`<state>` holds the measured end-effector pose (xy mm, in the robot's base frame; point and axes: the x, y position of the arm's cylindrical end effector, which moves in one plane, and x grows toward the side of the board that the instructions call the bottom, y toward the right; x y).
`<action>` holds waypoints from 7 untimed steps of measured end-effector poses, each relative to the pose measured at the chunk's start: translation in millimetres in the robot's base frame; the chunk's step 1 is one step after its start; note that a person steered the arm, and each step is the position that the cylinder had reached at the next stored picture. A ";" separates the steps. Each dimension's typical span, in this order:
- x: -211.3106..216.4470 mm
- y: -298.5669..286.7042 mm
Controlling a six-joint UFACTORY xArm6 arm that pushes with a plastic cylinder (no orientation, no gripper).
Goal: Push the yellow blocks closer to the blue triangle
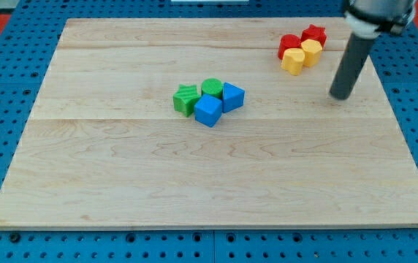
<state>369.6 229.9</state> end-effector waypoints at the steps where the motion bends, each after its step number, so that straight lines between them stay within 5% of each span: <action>1: -60.5 45.8; 4: -89.9 -27.8; 7: -21.7 -131.9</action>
<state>347.8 98.0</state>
